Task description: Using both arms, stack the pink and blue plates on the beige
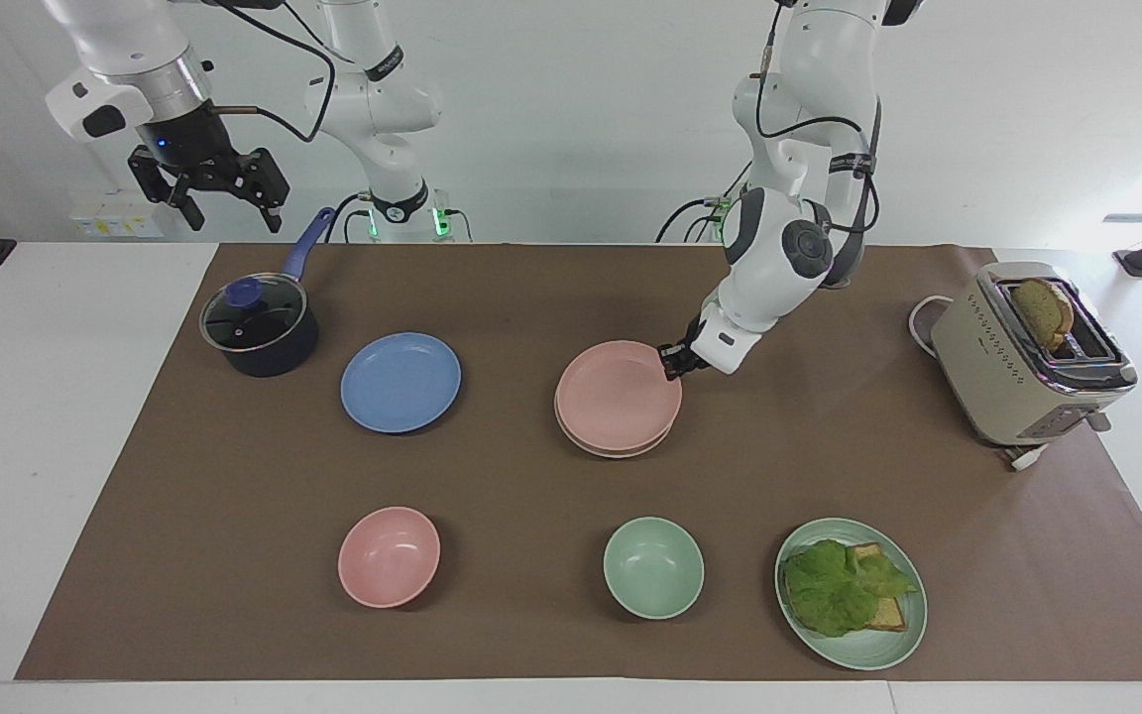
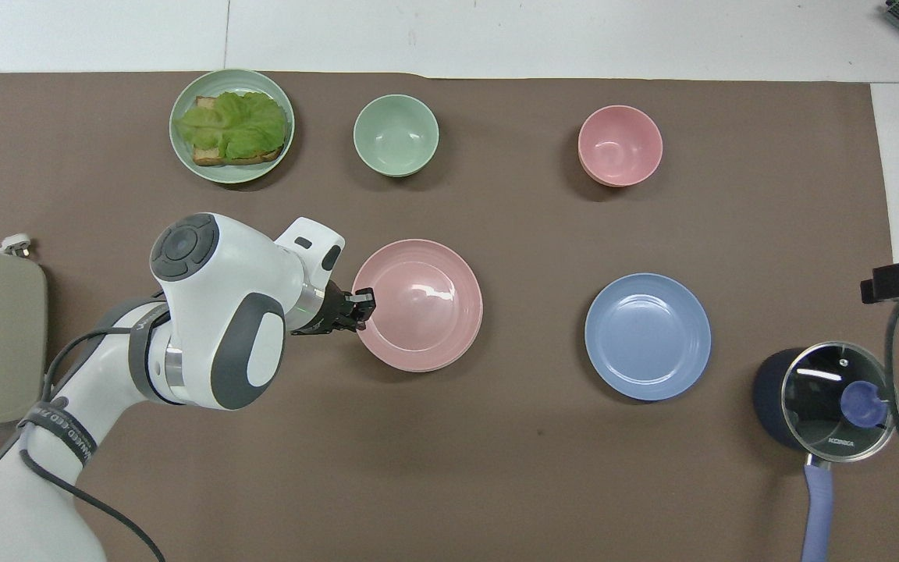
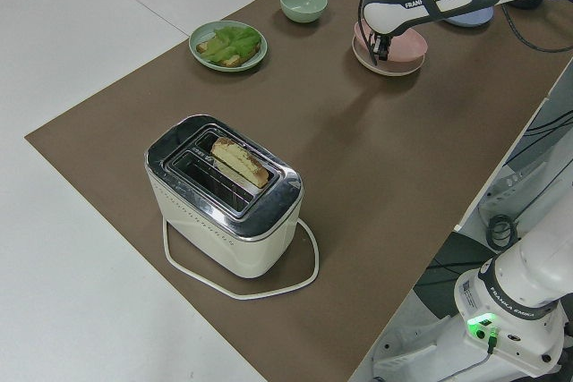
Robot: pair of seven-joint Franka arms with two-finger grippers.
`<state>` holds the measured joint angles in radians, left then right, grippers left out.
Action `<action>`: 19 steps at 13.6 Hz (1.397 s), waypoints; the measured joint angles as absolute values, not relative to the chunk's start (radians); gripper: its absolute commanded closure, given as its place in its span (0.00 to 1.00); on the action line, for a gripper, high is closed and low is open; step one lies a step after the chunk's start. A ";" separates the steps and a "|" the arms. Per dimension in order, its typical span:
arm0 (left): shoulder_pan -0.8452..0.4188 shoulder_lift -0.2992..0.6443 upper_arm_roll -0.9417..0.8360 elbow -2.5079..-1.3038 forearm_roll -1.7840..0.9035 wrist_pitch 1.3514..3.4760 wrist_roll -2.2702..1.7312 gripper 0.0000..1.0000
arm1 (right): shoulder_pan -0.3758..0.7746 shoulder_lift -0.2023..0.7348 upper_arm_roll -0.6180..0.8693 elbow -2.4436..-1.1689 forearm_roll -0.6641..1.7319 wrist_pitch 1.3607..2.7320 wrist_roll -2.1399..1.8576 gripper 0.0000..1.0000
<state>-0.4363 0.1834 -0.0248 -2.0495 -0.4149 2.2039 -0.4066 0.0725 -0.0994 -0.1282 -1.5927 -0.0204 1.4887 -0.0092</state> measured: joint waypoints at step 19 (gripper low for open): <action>-0.122 0.108 0.036 -1.707 -0.089 1.739 -0.095 0.00 | 0.073 -0.099 -0.128 -1.593 -0.020 1.489 -0.009 0.00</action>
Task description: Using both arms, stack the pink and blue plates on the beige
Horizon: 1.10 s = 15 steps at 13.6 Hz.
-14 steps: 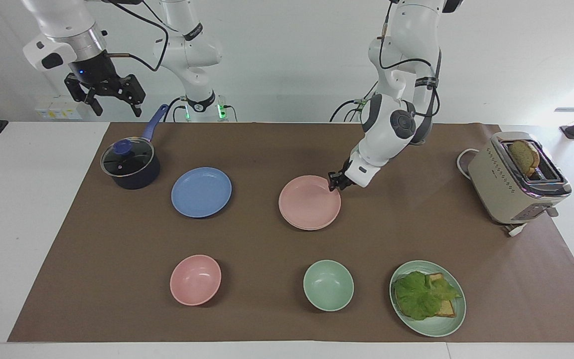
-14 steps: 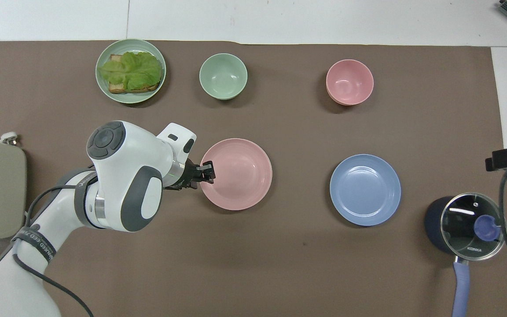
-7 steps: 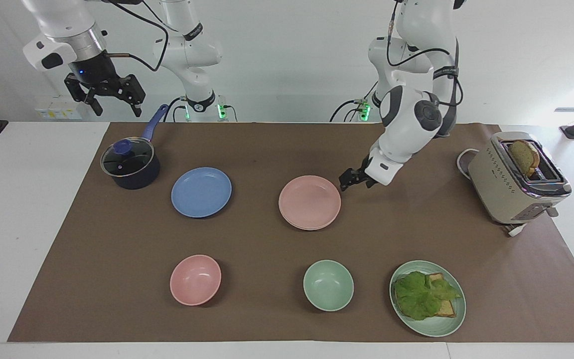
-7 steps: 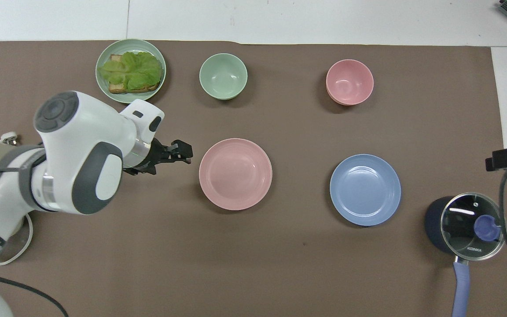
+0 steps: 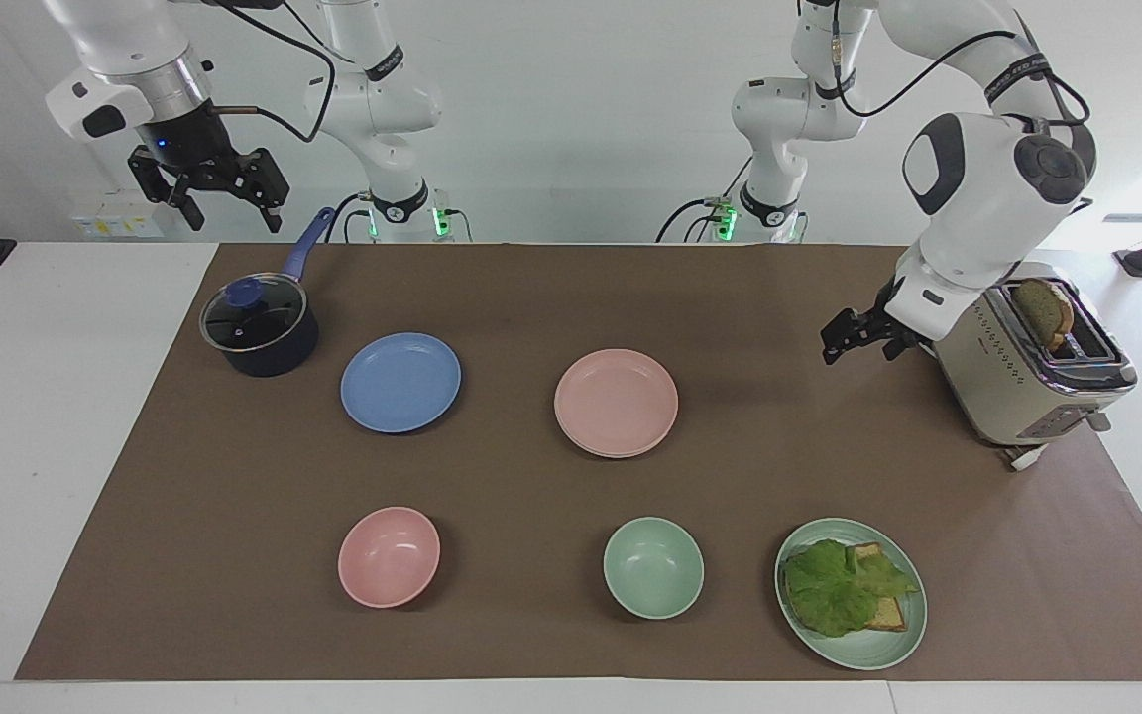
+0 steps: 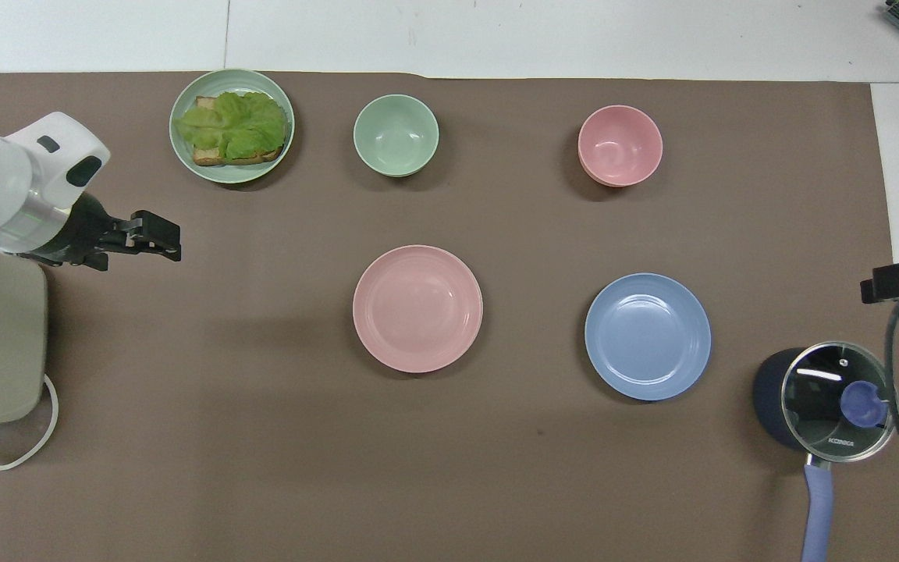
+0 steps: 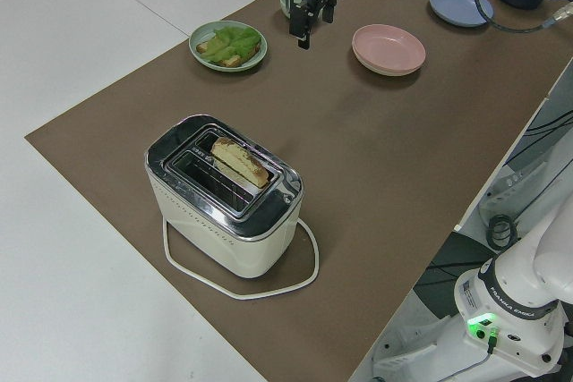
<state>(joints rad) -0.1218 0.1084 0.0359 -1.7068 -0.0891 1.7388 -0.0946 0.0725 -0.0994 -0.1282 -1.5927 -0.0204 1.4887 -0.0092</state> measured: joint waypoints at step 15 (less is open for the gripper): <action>-0.052 0.011 0.077 -1.575 -0.020 1.558 0.065 0.00 | 0.073 -0.099 -0.128 -1.593 -0.020 1.489 -0.009 0.00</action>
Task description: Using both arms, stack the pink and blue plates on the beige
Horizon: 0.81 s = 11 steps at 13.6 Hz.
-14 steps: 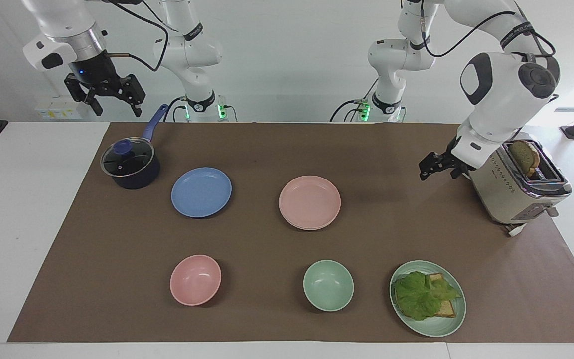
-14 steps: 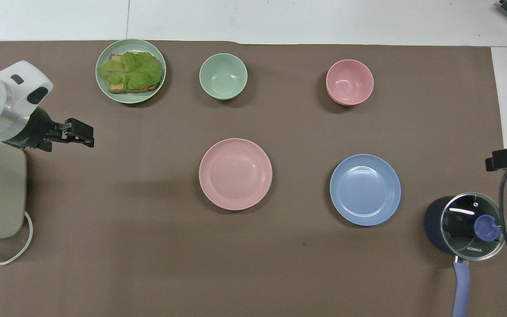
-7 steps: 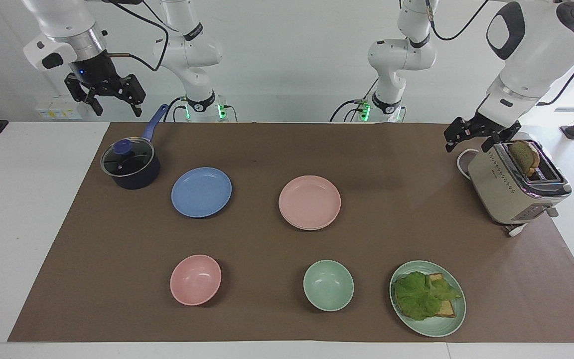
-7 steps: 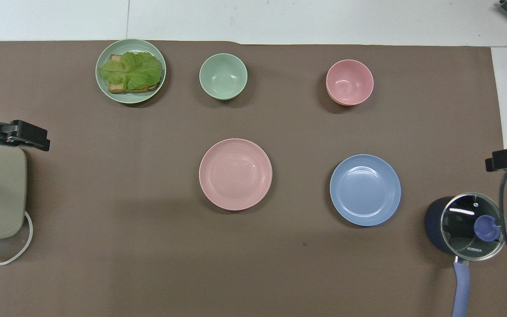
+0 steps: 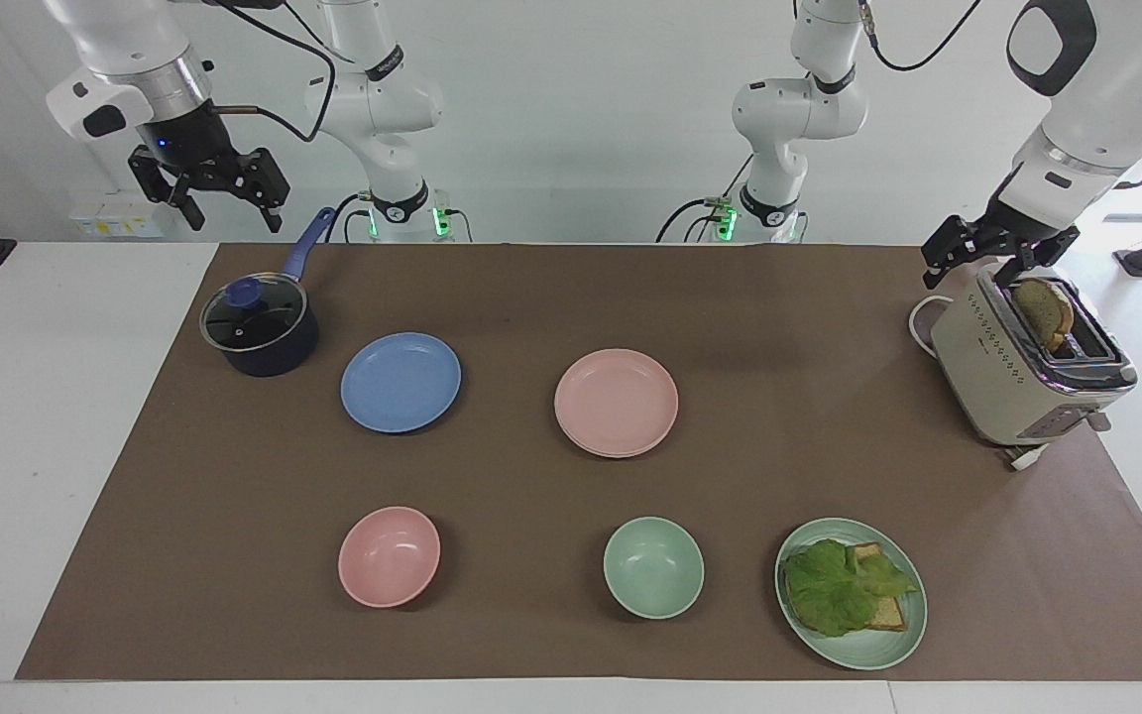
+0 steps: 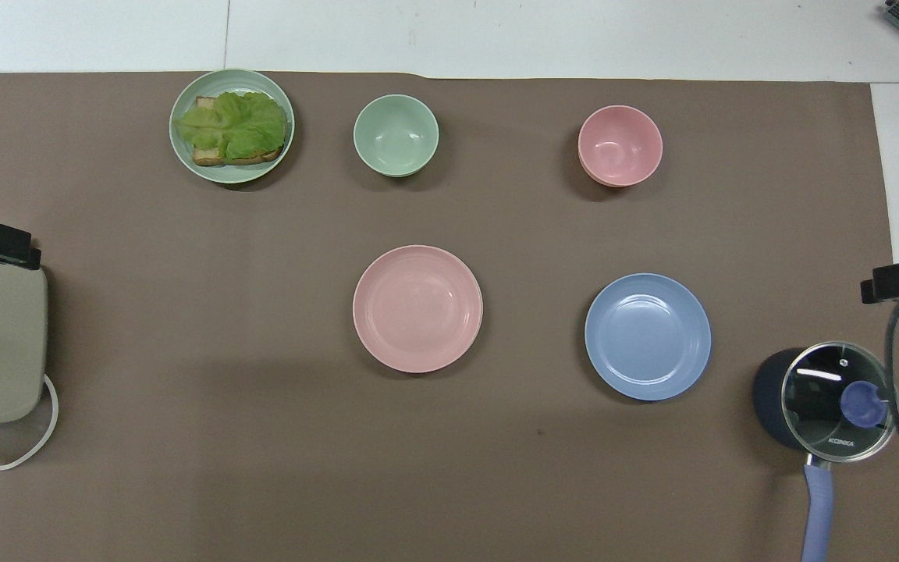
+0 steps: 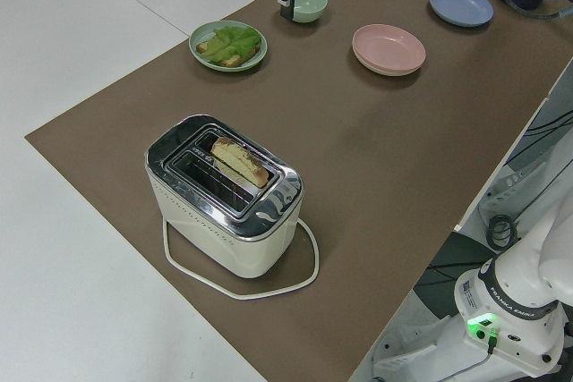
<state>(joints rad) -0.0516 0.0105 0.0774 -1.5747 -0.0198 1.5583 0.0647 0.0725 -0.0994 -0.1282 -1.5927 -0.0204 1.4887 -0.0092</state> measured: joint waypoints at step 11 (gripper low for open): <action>-0.048 0.010 0.060 -1.575 -0.020 1.558 0.065 0.00 | 0.073 -0.099 -0.128 -1.593 -0.020 1.489 -0.009 0.00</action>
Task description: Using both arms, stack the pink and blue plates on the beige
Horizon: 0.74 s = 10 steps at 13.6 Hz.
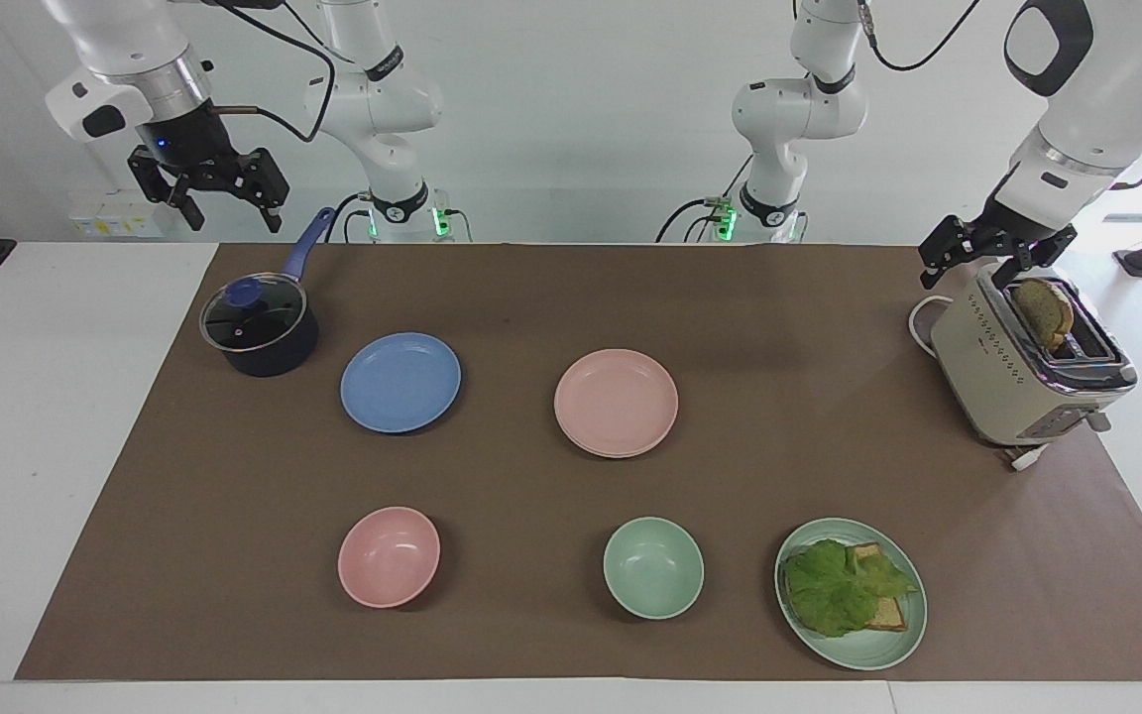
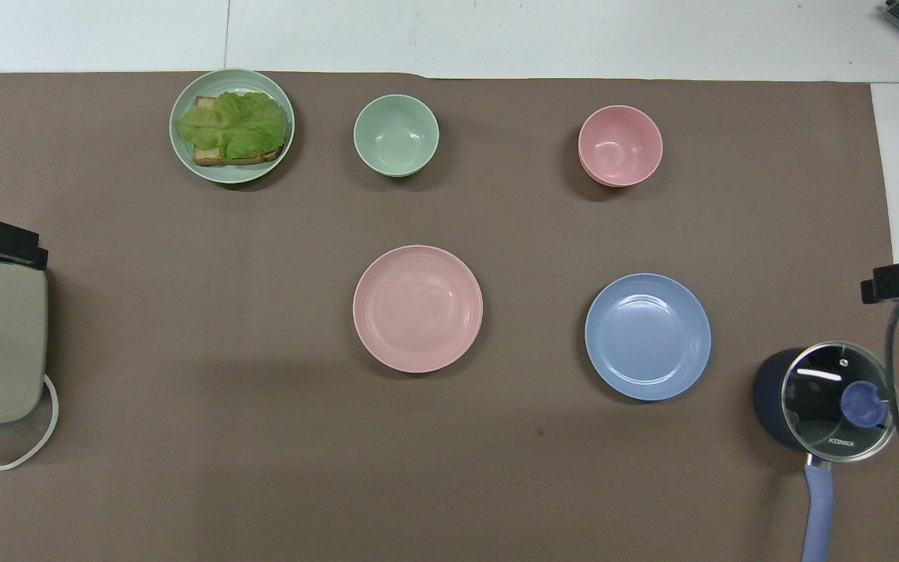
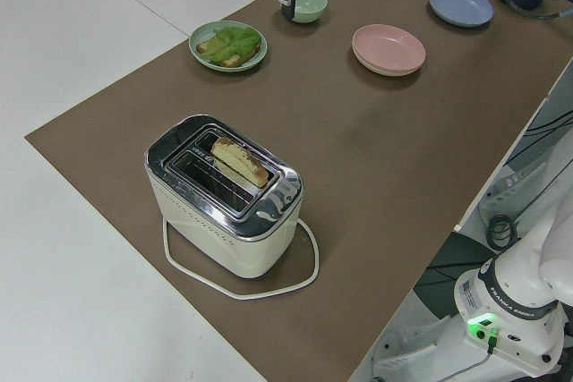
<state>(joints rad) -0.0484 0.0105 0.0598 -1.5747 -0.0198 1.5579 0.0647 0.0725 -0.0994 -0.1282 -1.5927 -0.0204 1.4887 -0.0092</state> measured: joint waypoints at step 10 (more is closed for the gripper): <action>-0.047 0.010 0.067 -1.575 -0.020 1.558 0.065 0.00 | 0.073 -0.099 -0.128 -1.593 -0.020 1.489 -0.009 0.00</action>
<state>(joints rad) -0.0472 0.0105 0.0671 -1.5747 -0.0198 1.5579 0.0647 0.0725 -0.0994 -0.1282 -1.5927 -0.0204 1.4887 -0.0092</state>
